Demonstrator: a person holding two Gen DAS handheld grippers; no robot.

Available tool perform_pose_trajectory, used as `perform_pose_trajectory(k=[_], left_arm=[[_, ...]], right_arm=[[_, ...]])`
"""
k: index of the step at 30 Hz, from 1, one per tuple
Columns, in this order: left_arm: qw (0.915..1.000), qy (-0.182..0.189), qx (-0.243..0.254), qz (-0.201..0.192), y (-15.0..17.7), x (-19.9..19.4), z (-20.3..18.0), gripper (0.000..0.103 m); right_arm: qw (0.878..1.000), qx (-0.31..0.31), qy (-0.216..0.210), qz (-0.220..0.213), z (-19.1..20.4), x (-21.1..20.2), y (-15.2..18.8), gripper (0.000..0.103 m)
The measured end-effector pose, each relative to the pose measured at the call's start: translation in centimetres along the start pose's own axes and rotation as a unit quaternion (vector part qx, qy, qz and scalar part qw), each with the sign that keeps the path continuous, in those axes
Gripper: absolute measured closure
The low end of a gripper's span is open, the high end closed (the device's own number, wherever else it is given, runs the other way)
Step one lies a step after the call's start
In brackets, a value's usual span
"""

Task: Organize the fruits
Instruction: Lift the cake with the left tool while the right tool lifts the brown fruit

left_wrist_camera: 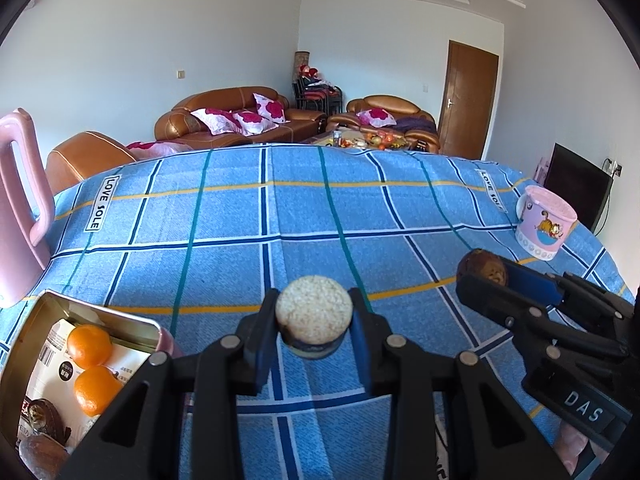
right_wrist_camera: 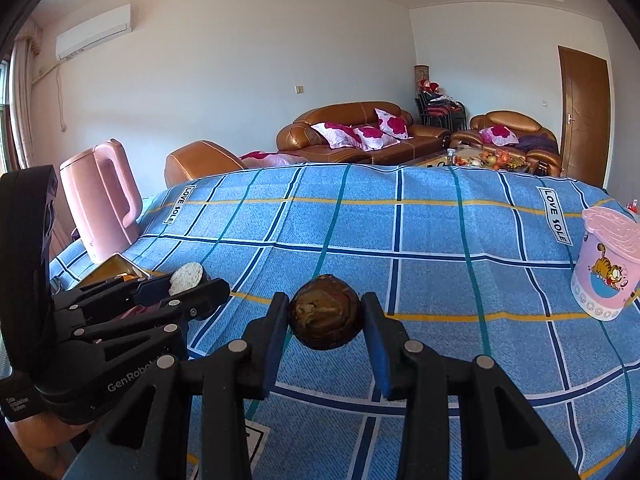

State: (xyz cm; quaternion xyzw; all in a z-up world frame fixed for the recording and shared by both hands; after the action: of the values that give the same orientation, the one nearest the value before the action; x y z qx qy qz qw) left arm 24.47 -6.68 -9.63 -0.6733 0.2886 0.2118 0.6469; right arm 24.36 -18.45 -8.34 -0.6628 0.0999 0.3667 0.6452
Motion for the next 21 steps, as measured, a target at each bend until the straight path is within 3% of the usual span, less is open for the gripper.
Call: perform_pose_trajectory(k=[21], left_arm=[[0.9992,-0.009,-0.01,-0.038,-0.2,-1.6,0.4,0.068]], right_arm=[[0.999,-0.006,0.002,-0.038,0.2,-1.6,-0.1,0.064]])
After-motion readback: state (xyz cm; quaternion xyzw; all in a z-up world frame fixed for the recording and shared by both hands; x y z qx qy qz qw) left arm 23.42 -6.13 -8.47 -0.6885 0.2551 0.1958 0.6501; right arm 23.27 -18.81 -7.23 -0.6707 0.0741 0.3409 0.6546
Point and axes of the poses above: each gripper's, at about its wrist camera, not at the fingertips, and x roughly the way its jaws point, z to its left, y to its underside, the point moved 8 cm from there along x, roughly the way its jaws point, and after that the axes turned 6 degrees about z, right-handed, at the moved point
